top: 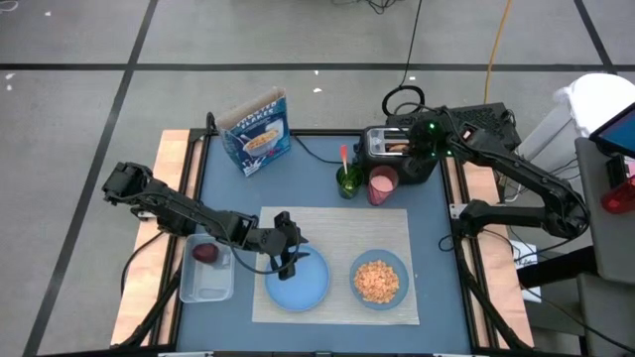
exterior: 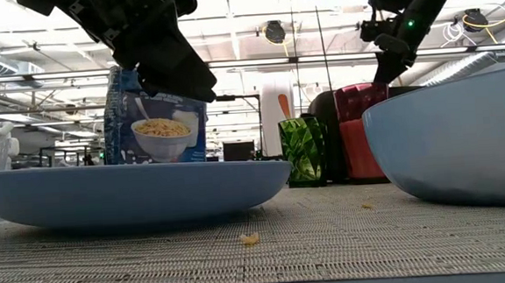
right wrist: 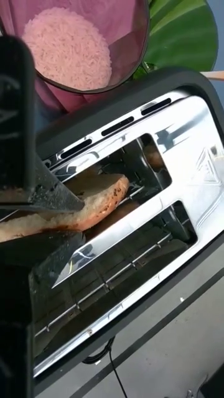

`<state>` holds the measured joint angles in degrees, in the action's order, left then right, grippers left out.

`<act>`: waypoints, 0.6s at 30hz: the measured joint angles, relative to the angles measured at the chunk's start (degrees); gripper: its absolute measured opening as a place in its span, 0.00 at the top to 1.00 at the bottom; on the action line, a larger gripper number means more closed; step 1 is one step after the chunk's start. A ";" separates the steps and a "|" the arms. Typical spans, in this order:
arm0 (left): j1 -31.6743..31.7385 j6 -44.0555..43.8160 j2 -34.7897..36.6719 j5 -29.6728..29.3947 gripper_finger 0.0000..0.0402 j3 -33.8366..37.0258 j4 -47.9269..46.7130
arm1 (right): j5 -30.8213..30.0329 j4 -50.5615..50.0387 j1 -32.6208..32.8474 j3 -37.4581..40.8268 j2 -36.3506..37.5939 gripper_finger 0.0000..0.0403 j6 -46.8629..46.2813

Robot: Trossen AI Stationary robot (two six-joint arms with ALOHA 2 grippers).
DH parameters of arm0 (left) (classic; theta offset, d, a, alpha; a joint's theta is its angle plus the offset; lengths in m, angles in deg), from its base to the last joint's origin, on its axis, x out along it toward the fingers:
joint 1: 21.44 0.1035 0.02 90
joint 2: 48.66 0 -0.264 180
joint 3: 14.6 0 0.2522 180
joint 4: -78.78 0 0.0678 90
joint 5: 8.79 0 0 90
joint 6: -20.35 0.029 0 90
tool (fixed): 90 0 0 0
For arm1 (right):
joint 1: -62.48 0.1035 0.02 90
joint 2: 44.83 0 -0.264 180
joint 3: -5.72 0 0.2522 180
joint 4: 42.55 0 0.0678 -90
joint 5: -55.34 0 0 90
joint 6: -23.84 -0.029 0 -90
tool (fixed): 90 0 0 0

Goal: Arrange a breakfast setting
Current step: Put the bagel on top of the blue plate

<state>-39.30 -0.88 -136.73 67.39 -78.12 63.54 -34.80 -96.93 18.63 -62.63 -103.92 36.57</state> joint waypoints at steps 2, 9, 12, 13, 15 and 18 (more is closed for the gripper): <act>0.00 0.00 0.01 -0.01 0.55 0.00 0.02 | 0.03 0.30 0.00 0.02 0.00 0.91 0.01; 0.00 0.00 0.02 -0.02 0.55 0.00 0.02 | 0.09 1.02 0.00 0.02 0.02 0.94 0.40; 0.00 0.00 0.02 -0.02 0.55 0.00 0.02 | 0.08 1.29 0.00 0.11 0.34 0.94 1.12; 0.00 0.00 0.02 -0.02 0.55 0.00 0.02 | 0.09 1.32 0.00 0.11 0.55 0.94 1.51; 0.00 0.00 0.02 -0.02 0.55 0.00 0.02 | 0.09 1.42 0.00 0.11 1.09 0.94 1.66; 0.00 0.00 0.01 -0.02 0.55 0.00 0.02 | 0.14 1.62 0.00 0.11 2.14 0.94 1.65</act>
<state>-39.30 -0.88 -136.72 67.37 -78.12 63.56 -34.66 -95.31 18.63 -62.52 -101.78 38.23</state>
